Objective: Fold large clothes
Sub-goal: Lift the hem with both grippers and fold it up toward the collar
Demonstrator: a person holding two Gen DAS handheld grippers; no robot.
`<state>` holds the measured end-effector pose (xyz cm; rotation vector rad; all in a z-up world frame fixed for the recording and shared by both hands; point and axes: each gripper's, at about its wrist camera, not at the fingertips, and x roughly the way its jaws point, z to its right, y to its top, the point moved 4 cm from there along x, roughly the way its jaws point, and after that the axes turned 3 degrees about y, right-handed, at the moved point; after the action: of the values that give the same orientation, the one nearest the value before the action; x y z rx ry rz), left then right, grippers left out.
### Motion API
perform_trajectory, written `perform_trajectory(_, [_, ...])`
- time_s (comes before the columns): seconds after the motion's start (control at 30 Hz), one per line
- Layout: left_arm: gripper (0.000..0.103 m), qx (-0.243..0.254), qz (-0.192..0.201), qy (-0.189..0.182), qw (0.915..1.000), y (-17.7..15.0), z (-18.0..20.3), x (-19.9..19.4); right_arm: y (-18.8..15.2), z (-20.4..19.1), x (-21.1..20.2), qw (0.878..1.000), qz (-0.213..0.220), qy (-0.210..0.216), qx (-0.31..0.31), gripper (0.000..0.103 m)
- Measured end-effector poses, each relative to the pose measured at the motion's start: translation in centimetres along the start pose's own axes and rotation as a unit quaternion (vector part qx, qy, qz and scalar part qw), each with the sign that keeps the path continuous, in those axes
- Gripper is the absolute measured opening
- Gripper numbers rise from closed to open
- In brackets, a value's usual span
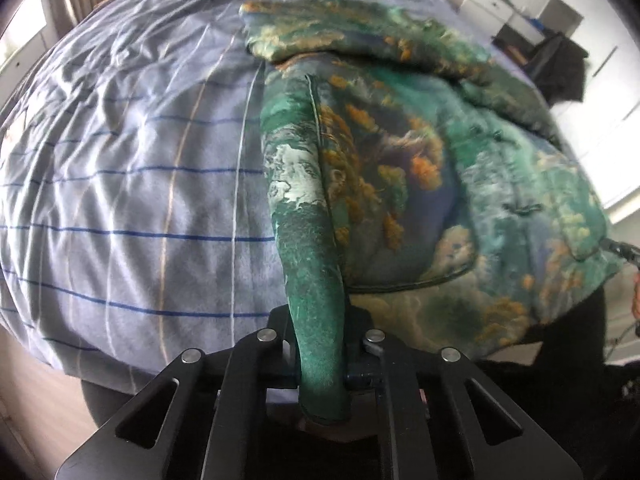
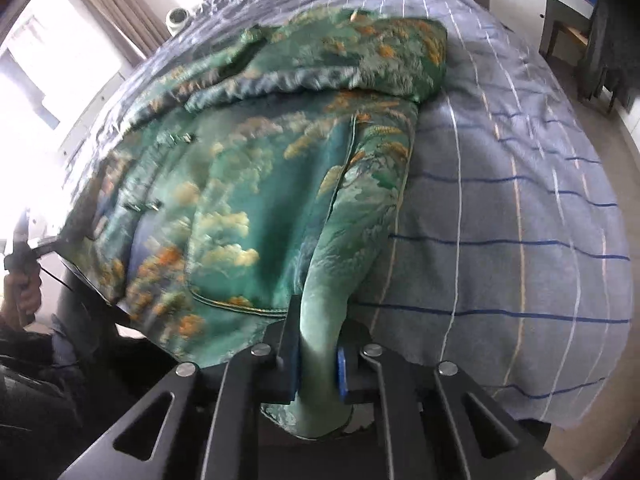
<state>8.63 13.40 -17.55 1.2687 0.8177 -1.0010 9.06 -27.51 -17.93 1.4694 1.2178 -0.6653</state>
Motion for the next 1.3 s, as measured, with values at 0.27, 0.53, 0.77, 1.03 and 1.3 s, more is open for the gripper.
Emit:
perform_trajectory(0.27, [0.01,0.051,-0.04,-0.013,0.9978,-4.8,0.4,-3.6,-1.8,-0.2,-3.2,0.998,-0.022,0.051,0.029,0.013])
perform_trajectory(0.53, [0.009,-0.034,0.001,-0.119,0.9923,-2.9,-2.4,-8.8,-1.8,-0.8,-9.1,0.988,0.004,0.136,0.073,0.012])
perform_trajectory(0.77, [0.01,-0.088,0.117,-0.103,0.9838,11.6,-3.7,-9.3,9.9,0.5,-10.1,0.978,0.133,0.147,0.064,0.012])
perform_trajectory(1.03, [0.012,-0.076,0.093,-0.031,0.9923,22.5,-2.9,0.7,21.4,5.8,-0.2,0.97,0.16,0.131,0.125,0.012])
perform_trajectory(1.3, [0.049,-0.102,0.044,-0.036,0.9932,23.3,-2.9,4.4,22.0,10.7,8.6,0.94,0.13,0.163,0.27,0.017])
